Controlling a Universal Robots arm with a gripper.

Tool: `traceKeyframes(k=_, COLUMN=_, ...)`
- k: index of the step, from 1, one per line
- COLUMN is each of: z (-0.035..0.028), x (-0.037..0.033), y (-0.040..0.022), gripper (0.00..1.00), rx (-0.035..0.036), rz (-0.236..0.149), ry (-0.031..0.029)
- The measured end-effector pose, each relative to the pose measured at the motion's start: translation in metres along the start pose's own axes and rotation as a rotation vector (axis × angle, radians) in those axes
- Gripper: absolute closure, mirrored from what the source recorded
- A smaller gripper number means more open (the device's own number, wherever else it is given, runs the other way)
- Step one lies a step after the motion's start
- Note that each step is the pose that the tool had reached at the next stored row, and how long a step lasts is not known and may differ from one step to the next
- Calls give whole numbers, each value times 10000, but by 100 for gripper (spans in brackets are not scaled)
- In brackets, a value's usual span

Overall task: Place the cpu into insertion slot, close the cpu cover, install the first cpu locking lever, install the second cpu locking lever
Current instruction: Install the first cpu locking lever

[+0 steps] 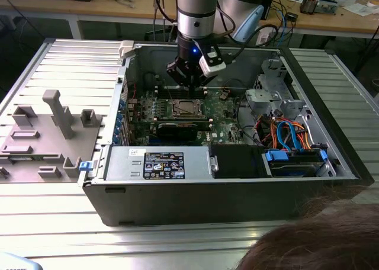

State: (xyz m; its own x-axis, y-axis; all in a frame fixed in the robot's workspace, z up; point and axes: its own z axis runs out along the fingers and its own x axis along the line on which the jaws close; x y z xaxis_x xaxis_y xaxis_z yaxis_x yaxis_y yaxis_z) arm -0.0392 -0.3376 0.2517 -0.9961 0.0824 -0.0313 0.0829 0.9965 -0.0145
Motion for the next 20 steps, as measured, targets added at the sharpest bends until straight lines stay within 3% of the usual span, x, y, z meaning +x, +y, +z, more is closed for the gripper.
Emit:
traceKeyframes(k=1, z=0, x=0, y=0, gripper=89, rx=11, rz=336, ry=4)
traceKeyframes(k=3, z=0, x=0, y=0, gripper=89, rx=17, rz=540, ry=8)
traceKeyframes(k=20, z=0, x=0, y=0, gripper=89, rx=31, rz=990, ry=14)
